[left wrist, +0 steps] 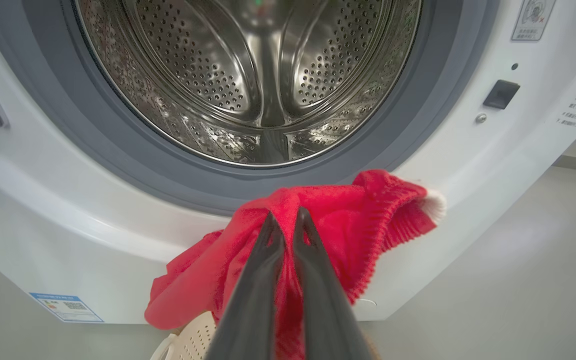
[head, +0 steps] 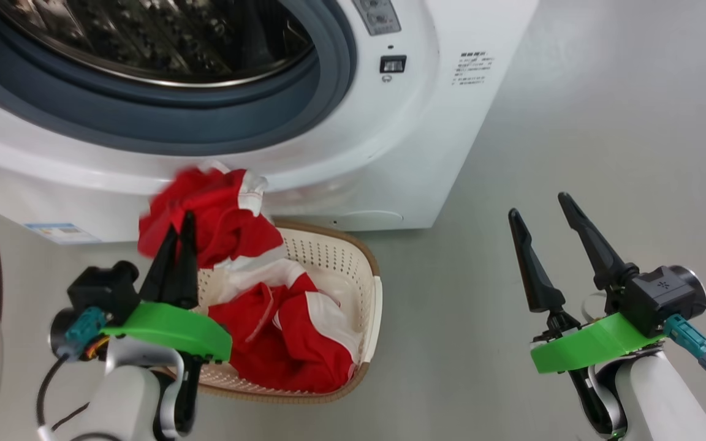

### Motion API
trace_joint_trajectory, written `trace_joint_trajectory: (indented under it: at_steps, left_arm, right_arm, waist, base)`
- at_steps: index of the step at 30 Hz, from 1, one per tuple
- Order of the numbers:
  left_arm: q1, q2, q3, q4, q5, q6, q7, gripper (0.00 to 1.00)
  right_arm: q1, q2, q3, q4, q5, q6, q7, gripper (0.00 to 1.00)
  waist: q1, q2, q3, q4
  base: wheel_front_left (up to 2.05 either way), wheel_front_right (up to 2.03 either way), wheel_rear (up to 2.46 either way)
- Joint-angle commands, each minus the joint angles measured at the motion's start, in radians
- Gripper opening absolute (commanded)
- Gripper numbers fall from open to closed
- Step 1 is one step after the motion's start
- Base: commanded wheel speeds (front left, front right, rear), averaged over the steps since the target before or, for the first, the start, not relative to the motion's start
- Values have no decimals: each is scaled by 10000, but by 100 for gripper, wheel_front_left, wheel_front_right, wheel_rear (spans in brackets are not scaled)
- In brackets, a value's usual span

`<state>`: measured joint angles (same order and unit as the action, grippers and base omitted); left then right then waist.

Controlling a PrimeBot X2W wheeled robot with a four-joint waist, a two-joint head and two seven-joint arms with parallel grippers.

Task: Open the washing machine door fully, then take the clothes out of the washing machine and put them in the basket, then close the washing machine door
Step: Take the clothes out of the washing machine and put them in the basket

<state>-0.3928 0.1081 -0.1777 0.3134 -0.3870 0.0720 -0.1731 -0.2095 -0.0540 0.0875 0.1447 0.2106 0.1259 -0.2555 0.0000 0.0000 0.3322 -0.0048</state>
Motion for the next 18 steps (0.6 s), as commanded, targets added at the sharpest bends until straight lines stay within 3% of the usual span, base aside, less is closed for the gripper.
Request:
trace_joint_trajectory:
  at_steps: [1,18]
  left_arm:
    - [-332,172,287,-64,-44,-60,-139,0]
    - [-2352,-195,-99,5336,-488,-822,-77,0]
  right_arm:
    - [-181,38,297,-283,-109,48,-63,100]
    - [-710,38,403,-372,-116,48,-63,100]
  waist:
    - [0,0,250,-50]
    - [0,0,1451,-411]
  base:
    - [0,0,0]
    - [0,0,0]
